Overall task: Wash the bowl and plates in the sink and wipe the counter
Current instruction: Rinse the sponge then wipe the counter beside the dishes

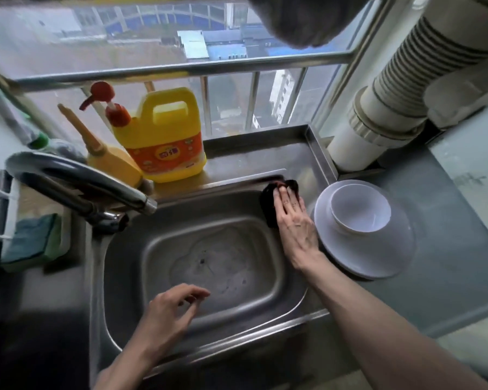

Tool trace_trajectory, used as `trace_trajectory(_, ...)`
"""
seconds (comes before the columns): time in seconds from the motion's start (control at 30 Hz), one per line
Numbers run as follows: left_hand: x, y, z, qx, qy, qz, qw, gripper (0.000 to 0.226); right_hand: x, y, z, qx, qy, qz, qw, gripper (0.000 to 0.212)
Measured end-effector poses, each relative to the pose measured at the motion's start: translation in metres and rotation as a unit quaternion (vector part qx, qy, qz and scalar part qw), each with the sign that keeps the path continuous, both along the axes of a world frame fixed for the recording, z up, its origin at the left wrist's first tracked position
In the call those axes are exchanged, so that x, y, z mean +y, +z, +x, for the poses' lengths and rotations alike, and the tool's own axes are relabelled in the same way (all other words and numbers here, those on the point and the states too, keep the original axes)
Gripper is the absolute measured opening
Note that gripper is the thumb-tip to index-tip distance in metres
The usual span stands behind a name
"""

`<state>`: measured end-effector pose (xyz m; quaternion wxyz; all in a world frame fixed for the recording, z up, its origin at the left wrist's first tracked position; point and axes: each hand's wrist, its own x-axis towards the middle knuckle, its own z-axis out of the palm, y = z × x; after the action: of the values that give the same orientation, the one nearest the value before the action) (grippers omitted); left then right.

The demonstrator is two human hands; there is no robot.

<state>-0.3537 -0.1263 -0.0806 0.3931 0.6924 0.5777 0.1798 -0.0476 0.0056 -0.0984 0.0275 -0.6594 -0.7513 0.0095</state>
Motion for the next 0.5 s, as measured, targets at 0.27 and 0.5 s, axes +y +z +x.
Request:
trace_trajectory(0.27, 0.034, -0.005, -0.021, 0.058, 0.005, -0.019, 0.998, 0.032, 0.01, 0.01, 0.007, -0.012, 0.054, 0.025, 0.998, 0.069)
trace_trajectory(0.5, 0.027, -0.017, -0.016, 0.024, 0.016, -0.032, 0.999, 0.041, -0.063, 0.018, 0.025, -0.151, 0.181, -0.022, 0.972, 0.009)
